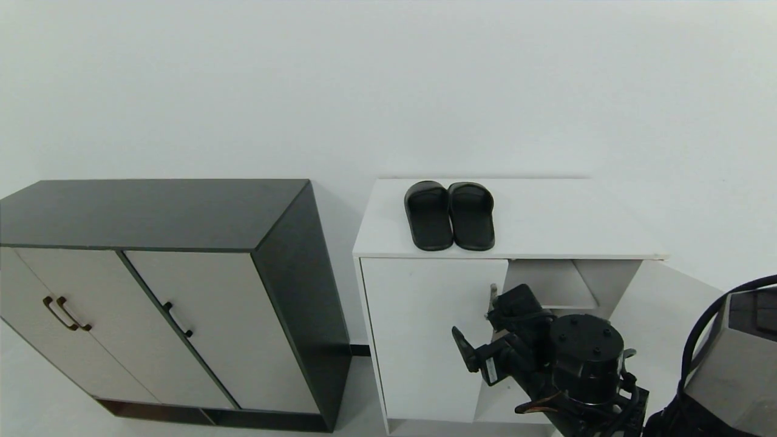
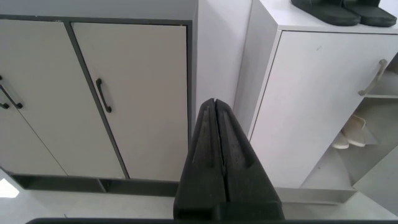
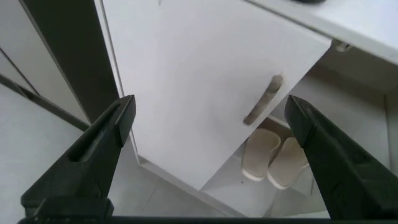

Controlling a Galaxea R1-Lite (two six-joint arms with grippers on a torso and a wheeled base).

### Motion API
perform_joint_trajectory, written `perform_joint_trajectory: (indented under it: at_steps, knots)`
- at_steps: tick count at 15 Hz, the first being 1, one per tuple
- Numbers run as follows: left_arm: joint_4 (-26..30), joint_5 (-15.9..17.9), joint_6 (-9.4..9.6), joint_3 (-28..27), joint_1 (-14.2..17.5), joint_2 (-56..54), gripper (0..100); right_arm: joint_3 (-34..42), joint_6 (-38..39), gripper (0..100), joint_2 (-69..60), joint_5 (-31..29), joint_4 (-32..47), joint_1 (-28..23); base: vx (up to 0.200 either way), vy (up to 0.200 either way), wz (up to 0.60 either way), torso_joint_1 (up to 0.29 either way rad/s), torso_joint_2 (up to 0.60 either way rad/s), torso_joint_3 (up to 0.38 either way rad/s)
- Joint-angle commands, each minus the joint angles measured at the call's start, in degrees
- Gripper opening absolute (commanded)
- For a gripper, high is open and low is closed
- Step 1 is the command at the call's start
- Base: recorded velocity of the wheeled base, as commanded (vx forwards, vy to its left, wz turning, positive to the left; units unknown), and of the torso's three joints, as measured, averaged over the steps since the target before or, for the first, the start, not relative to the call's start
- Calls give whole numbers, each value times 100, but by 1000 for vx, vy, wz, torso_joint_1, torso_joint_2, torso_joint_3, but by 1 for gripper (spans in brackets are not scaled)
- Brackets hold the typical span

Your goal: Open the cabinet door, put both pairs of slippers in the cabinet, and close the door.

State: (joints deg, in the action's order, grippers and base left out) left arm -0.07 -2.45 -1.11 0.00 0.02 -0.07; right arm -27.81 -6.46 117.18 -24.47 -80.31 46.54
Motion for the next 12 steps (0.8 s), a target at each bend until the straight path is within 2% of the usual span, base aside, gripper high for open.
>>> perform_joint_trajectory:
  at_steps: [1,3,5,7,8,10,12]
  knots:
    - [-1,-1,-3,0,6,7,0,-375,101,100,-55,-41,376,118,0,0,0,27,-51,-27]
    - [-1,-1,-3,0,6,7,0,-920,752,100,-424,-199,2002,180,0,0,0,0,0,0]
    - [-1,-1,-3,0,6,7,0,-1754,1499,100,-740,-700,3672,329,0,0,0,0,0,0]
    - [-1,-1,5,-9,6,7,0,-2528,2052,100,-951,-1043,4911,417,0,0,0,0,0,0]
    - [-1,-1,5,0,6,7,0,-2871,2298,100,-995,-1122,5245,443,0,0,0,0,0,0]
    - [-1,-1,5,0,6,7,0,-3178,2307,100,-995,-1491,5263,426,0,0,0,0,0,0]
    - [-1,-1,5,0,6,7,0,-3249,2272,100,-986,-1526,5245,426,0,0,0,0,0,0]
